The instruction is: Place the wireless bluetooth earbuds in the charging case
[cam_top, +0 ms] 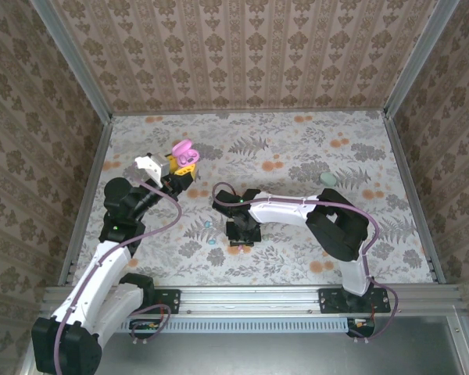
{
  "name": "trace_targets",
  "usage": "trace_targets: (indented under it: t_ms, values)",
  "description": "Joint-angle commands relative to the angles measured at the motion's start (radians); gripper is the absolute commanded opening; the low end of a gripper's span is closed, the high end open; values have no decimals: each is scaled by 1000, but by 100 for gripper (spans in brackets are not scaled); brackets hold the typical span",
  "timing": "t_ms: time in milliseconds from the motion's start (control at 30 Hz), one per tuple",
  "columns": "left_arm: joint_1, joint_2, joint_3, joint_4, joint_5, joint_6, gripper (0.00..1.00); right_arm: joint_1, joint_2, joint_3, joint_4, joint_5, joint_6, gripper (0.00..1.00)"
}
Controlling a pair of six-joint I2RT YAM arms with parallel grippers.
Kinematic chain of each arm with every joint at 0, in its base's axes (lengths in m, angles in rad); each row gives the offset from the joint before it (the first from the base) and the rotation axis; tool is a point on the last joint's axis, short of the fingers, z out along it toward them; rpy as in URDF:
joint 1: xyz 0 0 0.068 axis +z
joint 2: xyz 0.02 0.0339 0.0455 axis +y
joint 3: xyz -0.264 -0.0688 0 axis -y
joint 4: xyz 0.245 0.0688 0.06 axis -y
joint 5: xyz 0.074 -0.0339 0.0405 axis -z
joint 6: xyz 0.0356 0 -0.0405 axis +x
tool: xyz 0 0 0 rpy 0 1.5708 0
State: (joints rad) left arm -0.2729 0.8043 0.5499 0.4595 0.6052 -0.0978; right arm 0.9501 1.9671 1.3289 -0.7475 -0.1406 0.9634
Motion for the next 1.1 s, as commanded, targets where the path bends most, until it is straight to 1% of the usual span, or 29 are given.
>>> trace_targets:
  t_ms: [0,133,200,333,533,633,733,800,933,1067]
  values:
    - [6,-11,-6,28,15,-10,37,6,25,25,-27,16,-14,25]
    - [6,-8,-5,29,16,-10,37,6,27,22,-24,16,-11,25]
    - [7,-7,-5,30,16,-10,37,7,25,22,-25,18,-12,23]
    - [6,-6,-5,29,16,-11,37,6,-2,15,-13,22,-18,22]
    - [6,2,-2,35,8,-20,37,-6,-93,1,23,4,-46,21]
    - [6,10,4,41,0,-28,37,-31,-171,-37,88,-34,-71,21]
    - [6,24,14,45,-2,-37,37,-77,-268,-94,193,-106,-92,21]
    - [6,40,21,55,1,-46,37,-129,-336,-141,279,-179,-91,20]
    - [2,93,41,86,12,-68,37,-248,-430,-200,411,-374,-87,20]
    - [-6,167,82,108,63,-79,37,-376,-479,-219,529,-578,-77,20]
